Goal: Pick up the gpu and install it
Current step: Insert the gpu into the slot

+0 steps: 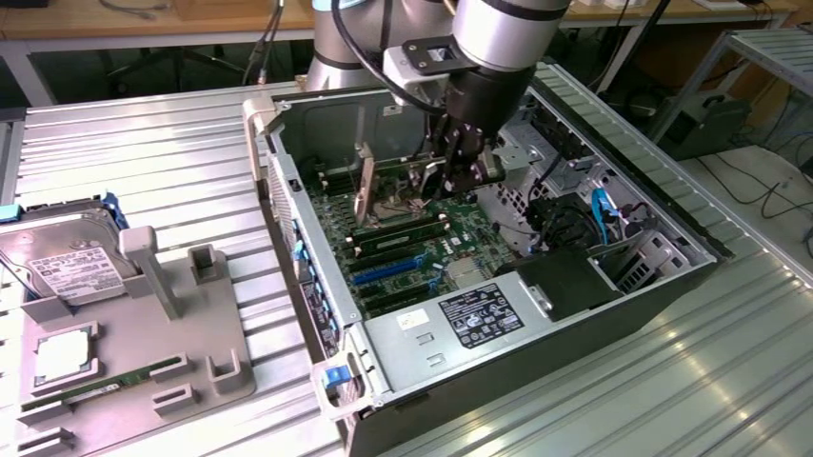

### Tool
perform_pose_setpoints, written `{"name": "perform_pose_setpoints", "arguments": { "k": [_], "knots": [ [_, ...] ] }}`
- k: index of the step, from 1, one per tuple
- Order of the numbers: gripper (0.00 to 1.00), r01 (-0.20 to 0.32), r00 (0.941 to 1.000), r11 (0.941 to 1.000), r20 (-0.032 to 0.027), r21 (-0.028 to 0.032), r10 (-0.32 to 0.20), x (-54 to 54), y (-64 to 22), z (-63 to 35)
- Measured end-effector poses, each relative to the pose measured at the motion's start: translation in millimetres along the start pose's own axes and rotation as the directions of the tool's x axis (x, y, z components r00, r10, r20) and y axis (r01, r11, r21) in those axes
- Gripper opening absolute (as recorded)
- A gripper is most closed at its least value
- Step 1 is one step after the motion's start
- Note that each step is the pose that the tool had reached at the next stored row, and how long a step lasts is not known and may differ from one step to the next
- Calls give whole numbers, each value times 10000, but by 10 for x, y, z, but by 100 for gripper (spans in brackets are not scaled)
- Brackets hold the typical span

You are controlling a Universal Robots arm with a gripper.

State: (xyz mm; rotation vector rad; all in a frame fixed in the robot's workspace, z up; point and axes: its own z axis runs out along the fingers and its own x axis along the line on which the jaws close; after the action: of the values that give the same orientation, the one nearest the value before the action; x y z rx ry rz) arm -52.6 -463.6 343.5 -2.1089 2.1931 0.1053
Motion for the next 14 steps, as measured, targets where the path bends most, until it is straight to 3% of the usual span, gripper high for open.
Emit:
{"name": "perform_pose_setpoints", "arguments": {
  "k": [4,14],
  "knots": [
    [28,1,10000,10000,-20,6,-1,-4,48,45],
    [28,30,10000,10000,-31,-37,-30,12,66,171]
  ]
}}
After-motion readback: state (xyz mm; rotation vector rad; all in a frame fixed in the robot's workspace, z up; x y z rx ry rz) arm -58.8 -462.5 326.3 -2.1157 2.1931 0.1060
